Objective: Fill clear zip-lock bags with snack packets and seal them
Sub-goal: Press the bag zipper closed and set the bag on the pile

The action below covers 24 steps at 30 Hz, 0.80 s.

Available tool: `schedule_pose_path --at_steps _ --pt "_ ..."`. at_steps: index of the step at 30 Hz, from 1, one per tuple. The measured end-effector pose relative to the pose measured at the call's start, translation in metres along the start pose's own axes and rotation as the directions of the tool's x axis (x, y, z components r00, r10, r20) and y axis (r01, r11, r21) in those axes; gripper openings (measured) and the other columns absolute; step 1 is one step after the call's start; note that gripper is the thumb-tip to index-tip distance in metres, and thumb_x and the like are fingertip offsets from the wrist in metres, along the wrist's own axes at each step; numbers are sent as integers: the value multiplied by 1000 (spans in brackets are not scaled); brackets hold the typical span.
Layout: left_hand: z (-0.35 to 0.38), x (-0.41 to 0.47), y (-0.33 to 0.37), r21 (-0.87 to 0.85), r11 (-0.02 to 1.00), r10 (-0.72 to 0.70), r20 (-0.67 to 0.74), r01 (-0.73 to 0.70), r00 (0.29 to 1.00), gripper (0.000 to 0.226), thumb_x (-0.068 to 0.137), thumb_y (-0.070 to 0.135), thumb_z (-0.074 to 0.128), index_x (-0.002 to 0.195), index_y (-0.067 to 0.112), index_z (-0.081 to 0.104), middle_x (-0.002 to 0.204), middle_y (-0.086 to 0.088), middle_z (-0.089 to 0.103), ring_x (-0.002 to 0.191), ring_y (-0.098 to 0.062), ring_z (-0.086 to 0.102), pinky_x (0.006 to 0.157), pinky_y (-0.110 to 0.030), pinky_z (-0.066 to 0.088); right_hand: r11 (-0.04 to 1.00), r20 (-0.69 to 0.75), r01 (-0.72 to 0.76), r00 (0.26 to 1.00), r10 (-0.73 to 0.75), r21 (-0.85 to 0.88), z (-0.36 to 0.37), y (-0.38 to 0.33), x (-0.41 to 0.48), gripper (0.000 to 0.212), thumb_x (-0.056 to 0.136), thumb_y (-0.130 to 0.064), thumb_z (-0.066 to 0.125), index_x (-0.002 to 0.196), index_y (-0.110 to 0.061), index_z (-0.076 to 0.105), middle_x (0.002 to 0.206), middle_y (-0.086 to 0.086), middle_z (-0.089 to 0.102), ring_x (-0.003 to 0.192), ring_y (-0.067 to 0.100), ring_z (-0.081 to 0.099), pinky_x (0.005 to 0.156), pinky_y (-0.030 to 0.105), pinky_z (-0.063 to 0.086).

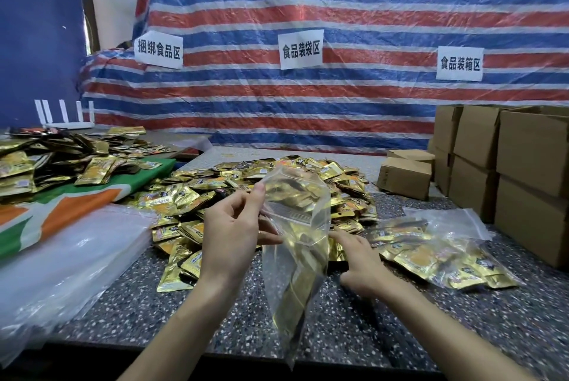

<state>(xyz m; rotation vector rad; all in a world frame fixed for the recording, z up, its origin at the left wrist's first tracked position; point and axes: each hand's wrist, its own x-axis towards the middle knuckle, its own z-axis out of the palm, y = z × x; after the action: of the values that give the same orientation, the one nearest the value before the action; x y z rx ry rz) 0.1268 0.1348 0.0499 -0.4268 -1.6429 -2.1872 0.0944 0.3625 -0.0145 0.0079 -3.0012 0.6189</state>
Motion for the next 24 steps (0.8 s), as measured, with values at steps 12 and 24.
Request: schedule_pose_path --at_steps 12,24 --pt "-4 -4 1 -9 999 -35 18 35 999 43 95 32 61 68 -1 63 58 -7 59 52 -17 62 49 -36 59 995 -189 -60 981 44 -79 -10 19 9 26 98 -30 47 120 -28 62 99 -6 68 82 16 64 70 36 55" --pt "-2 -8 4 -2 999 -51 43 51 998 41 95 35 60 69 4 65 56 -4 58 50 -17 62 49 -35 58 401 -210 61 917 339 914 -90 -18 -20 21 102 -18 54 96 -3 67 78 5 67 69 18 61 63 31 47"
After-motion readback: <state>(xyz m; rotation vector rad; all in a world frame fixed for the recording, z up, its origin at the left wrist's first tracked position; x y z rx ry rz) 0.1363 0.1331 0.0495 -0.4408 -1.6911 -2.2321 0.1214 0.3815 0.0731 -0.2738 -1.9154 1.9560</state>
